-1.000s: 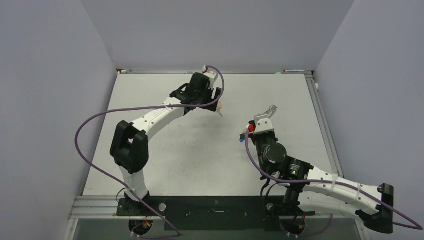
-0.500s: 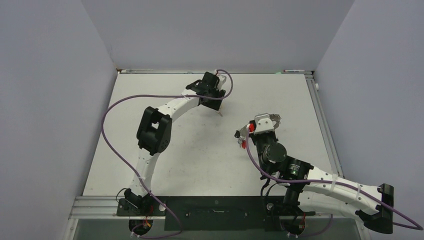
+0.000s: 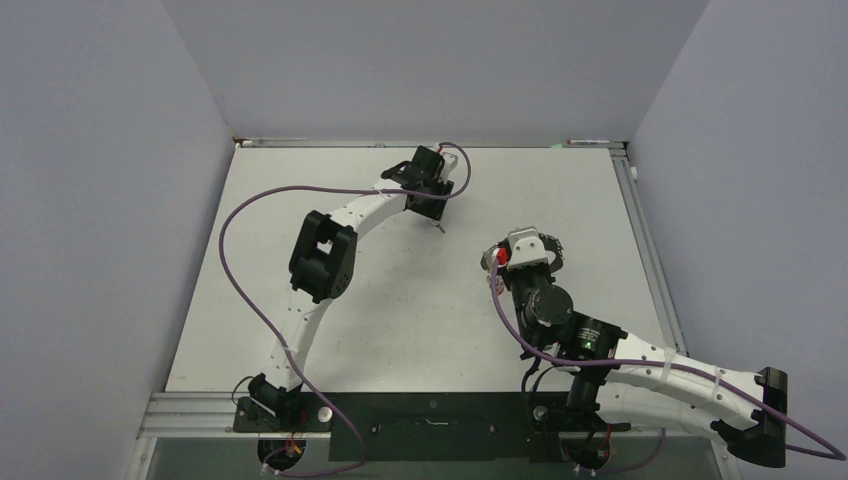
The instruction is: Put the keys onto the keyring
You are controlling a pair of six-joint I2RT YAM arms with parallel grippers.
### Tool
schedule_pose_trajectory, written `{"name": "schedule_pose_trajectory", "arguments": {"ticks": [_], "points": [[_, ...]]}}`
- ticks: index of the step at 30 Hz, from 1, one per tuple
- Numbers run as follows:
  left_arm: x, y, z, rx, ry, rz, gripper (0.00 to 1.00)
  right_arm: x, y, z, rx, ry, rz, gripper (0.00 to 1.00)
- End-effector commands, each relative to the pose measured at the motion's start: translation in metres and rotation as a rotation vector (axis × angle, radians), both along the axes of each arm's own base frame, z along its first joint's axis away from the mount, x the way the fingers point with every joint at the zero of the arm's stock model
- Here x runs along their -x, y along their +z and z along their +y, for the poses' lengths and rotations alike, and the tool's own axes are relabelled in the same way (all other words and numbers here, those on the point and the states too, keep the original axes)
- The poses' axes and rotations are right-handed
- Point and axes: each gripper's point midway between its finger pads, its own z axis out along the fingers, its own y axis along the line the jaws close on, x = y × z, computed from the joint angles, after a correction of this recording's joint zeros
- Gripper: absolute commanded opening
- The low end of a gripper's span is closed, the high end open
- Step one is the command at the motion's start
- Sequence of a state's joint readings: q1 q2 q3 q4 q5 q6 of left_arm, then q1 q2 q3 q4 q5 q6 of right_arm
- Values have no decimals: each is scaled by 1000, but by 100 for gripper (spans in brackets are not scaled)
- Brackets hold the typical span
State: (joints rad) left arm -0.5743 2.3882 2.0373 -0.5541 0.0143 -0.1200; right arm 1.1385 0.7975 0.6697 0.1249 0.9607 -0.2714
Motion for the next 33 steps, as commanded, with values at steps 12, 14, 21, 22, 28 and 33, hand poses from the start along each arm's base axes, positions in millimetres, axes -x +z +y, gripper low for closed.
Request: {"name": "schedule_pose_trajectory", "arguments": {"ticks": [12, 14, 21, 22, 28, 33], "points": [[-27, -3, -10, 43, 38, -30, 30, 1, 9, 4, -44, 16, -17, 5], [-27, -4, -10, 45, 41, -29, 25, 1, 9, 4, -43, 18, -17, 5], [-27, -5, -9, 46, 51, -25, 20, 1, 7, 7, -39, 28, -14, 5], [-27, -7, -9, 44, 51, -23, 19, 1, 7, 7, -39, 29, -14, 5], [-27, -7, -11, 53, 54, -21, 3, 2, 7, 8, -37, 31, -14, 5], [-26, -3, -10, 60, 58, -26, 0, 2, 6, 9, -32, 34, -12, 5]]}}
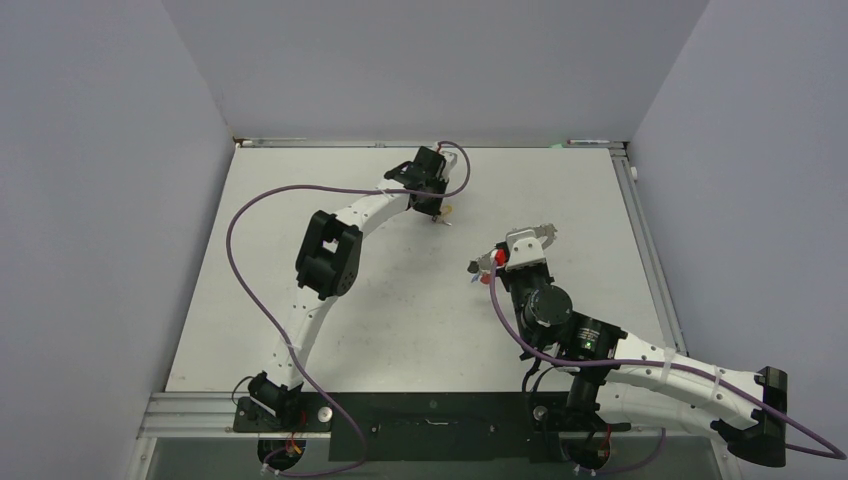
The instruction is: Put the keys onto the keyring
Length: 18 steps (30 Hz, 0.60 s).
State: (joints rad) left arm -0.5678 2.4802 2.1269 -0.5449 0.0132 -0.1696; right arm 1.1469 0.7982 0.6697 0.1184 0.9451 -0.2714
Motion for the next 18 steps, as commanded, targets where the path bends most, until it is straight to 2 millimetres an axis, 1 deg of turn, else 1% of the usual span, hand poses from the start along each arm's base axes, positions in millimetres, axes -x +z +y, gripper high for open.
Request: {"name": "schedule_pose_trajectory", "arguments": {"ticks": [1, 4, 6, 7, 8, 10, 11, 14, 15, 18], "points": [[-9, 16, -2, 31, 12, -40, 0, 1, 8, 5, -39, 11, -15, 5], [-8, 23, 0, 29, 10, -50, 0, 1, 7, 5, -37, 10, -14, 5], [-2, 27, 2, 29, 11, -45, 0, 1, 7, 4, -34, 8, -14, 5], [-1, 31, 6, 20, 26, -50, 0, 1, 8, 4, -35, 8, -15, 5], [9, 27, 14, 11, 46, -42, 0, 2, 8, 4, -38, 10, -17, 5], [20, 29, 19, 19, 60, -42, 0, 2, 8, 5, -35, 11, -16, 5], [26, 37, 21, 29, 67, -51, 0, 2, 8, 5, -35, 12, -16, 5], [53, 30, 36, 4, 88, -35, 0, 2, 8, 5, -34, 15, -17, 5], [63, 24, 43, -9, 96, -27, 0, 2, 8, 5, -34, 14, -17, 5], [98, 16, 56, -15, 103, -8, 0, 2, 8, 6, -35, 19, -18, 5]]}}
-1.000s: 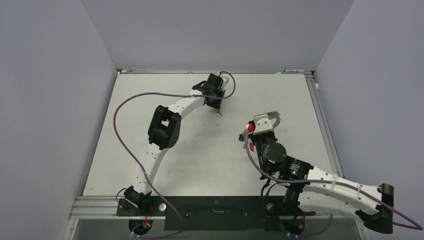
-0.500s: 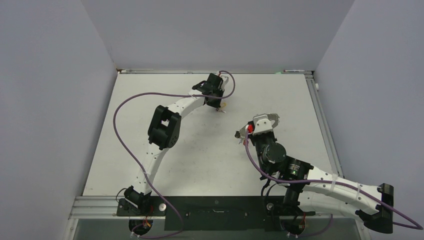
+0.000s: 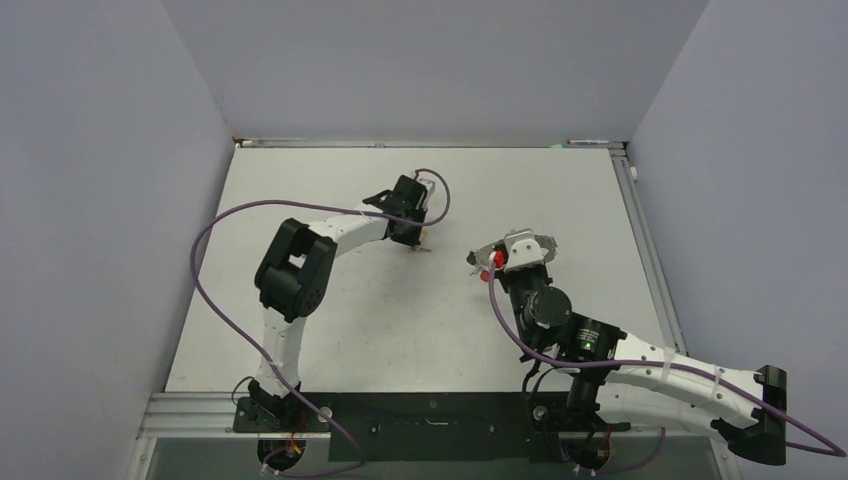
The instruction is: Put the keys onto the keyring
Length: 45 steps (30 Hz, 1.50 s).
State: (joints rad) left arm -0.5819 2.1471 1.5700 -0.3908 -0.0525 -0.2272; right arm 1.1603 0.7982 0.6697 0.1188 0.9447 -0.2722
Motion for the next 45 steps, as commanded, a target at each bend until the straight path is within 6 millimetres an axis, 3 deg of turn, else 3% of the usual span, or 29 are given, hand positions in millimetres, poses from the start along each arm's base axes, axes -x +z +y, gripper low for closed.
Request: {"name": "schedule_pose_trajectory", "arguments": {"ticks": [1, 8, 14, 15, 21, 23, 34, 45], "points": [[33, 18, 9, 33, 31, -52, 0, 0, 8, 3, -36, 5, -18, 5], [124, 0, 26, -71, -32, -20, 0, -1, 5, 8, -29, 20, -11, 5], [159, 0, 26, -68, -42, -29, 0, -3, 1, 15, -13, 33, -3, 5], [163, -1, 26, -69, -46, -28, 0, -4, 0, 15, -12, 36, -3, 5], [174, 5, 28, -86, -44, -66, 32, -5, -1, 21, -9, 55, -2, 5], [176, 10, 29, -82, -41, -76, 34, -6, -3, 23, -3, 59, 1, 5], [178, 24, 30, -46, -40, -95, 26, -14, -11, 30, 41, 52, 24, 5], [181, 24, 21, 0, 33, -101, 28, -17, -12, 31, 43, 53, 30, 5]]}}
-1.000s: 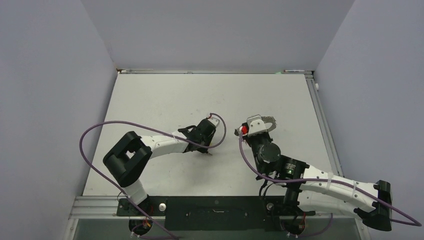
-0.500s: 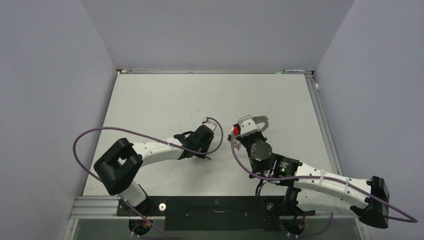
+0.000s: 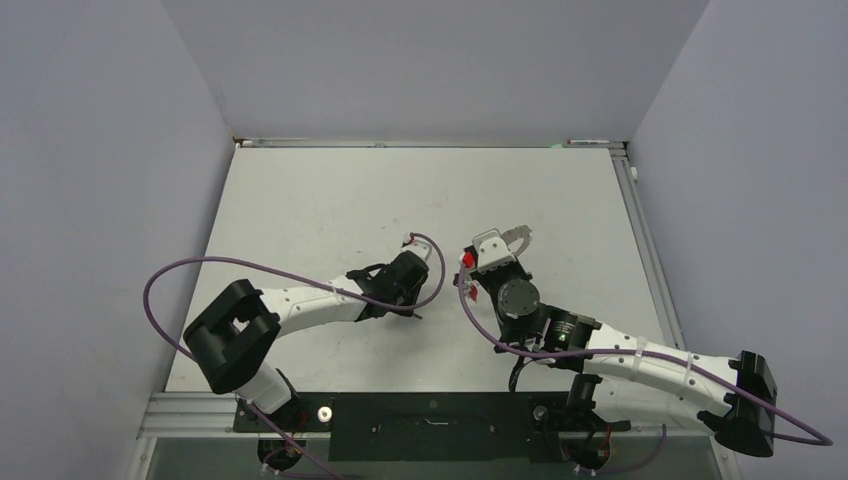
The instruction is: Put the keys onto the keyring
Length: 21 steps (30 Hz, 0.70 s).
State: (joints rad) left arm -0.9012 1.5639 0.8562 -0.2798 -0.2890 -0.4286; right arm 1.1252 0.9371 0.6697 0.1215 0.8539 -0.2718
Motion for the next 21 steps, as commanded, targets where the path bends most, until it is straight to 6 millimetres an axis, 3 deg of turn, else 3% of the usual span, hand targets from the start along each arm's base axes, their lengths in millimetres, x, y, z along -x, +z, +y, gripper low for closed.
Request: {"name": "schedule_pose_trajectory", "arguments": {"ticks": [1, 21], "points": [[-3, 10, -8, 55, 61, -39, 28, -3, 21, 3, -77, -2, -29, 5], [-8, -1, -15, -39, 75, -102, 16, 0, 25, 1, -105, 10, -32, 5]]}}
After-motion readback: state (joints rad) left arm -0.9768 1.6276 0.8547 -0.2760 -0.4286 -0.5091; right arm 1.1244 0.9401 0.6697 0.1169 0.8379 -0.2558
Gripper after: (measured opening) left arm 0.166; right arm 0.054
